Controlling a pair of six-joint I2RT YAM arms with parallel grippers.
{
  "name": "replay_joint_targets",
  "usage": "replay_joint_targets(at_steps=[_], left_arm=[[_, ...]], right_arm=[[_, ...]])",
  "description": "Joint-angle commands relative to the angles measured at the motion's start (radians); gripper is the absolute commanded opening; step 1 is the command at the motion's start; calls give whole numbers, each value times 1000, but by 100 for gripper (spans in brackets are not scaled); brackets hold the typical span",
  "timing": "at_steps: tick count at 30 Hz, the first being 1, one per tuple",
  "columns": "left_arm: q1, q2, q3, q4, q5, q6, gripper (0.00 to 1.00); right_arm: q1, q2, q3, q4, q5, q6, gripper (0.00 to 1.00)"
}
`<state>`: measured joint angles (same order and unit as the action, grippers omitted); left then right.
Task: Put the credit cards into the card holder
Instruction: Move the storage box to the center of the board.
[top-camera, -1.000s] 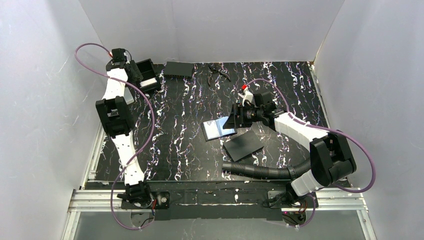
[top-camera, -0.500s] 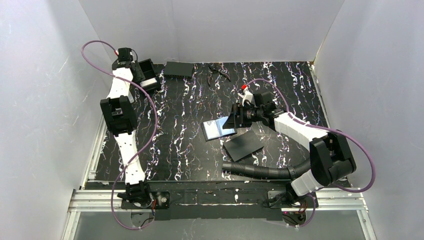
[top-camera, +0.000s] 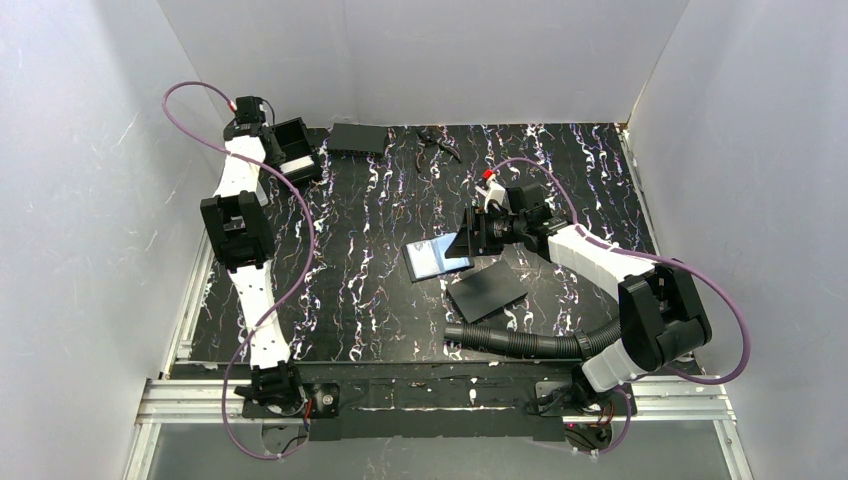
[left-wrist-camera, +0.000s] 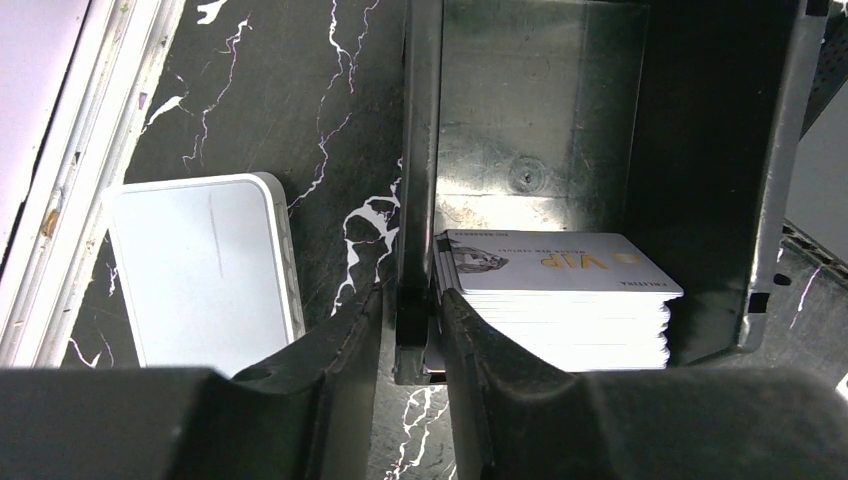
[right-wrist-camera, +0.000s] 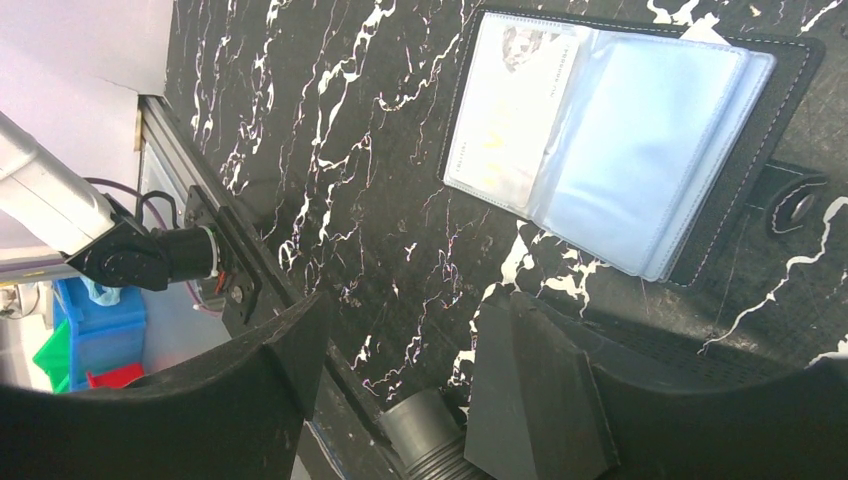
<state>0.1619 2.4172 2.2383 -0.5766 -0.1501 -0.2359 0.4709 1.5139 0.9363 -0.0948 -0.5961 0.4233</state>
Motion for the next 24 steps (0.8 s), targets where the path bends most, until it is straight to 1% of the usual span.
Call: replay_joint_targets(at_steps=[1, 10, 17, 21, 24], left_arm=[[4, -24, 15, 0, -25, 10, 25], [1, -34, -3, -2, -19, 19, 15], [-12, -57, -34, -1, -19, 31, 11], [-20, -74, -56, -2, -21, 35, 5], [-22, -89, -71, -1, -20, 37, 4]], right_arm=[[-2, 9, -3, 44, -19, 10, 74], [-2, 5, -5, 47, -19, 12, 74], [-2, 5, -9, 56, -20, 21, 74], [-2, 4, -8, 61, -22, 24, 74], [-2, 1, -13, 68, -24, 31, 74]])
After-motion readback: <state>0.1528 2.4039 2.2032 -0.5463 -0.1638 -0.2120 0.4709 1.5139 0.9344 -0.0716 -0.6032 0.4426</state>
